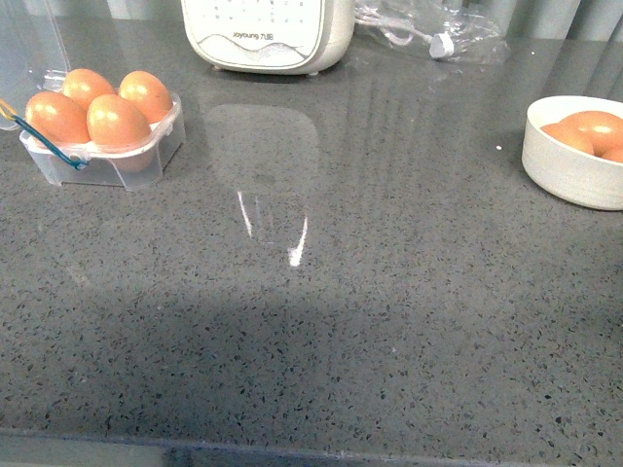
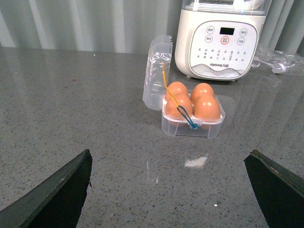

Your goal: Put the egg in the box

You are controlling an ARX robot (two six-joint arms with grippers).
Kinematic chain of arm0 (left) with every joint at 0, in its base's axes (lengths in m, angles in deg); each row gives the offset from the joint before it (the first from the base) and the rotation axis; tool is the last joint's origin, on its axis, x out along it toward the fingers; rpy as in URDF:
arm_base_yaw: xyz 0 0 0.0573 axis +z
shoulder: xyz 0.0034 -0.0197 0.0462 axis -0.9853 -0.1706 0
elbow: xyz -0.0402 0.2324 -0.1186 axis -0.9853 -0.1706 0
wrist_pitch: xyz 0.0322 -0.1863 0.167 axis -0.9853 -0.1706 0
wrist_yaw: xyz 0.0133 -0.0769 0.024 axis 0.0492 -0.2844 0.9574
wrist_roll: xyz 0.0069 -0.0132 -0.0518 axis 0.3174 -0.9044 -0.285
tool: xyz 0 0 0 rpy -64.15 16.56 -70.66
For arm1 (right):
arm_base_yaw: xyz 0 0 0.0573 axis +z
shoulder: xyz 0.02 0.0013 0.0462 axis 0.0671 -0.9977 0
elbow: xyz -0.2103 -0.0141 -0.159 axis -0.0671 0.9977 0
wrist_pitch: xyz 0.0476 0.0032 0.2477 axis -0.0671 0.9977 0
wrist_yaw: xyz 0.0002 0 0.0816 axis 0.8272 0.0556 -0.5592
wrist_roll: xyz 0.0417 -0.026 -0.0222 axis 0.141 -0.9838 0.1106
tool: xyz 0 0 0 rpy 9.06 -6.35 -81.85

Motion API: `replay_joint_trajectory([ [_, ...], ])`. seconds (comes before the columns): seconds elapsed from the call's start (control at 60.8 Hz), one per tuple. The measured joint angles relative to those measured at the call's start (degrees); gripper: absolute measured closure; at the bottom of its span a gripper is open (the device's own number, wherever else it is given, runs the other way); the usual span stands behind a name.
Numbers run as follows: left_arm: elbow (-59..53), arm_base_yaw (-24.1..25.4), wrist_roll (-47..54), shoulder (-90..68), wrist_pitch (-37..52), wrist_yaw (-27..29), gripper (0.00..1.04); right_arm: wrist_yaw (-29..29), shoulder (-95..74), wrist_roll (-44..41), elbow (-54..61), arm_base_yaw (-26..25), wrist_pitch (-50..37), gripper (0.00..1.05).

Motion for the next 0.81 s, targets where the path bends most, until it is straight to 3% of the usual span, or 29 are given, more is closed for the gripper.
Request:
replay_joint_trajectory([
  [0.805, 0.0, 0.0, 0.0, 0.0, 0.0, 0.0, 0.07, 0.0, 17.9, -0.1, 8.3, 0.0, 8.9, 1.02],
])
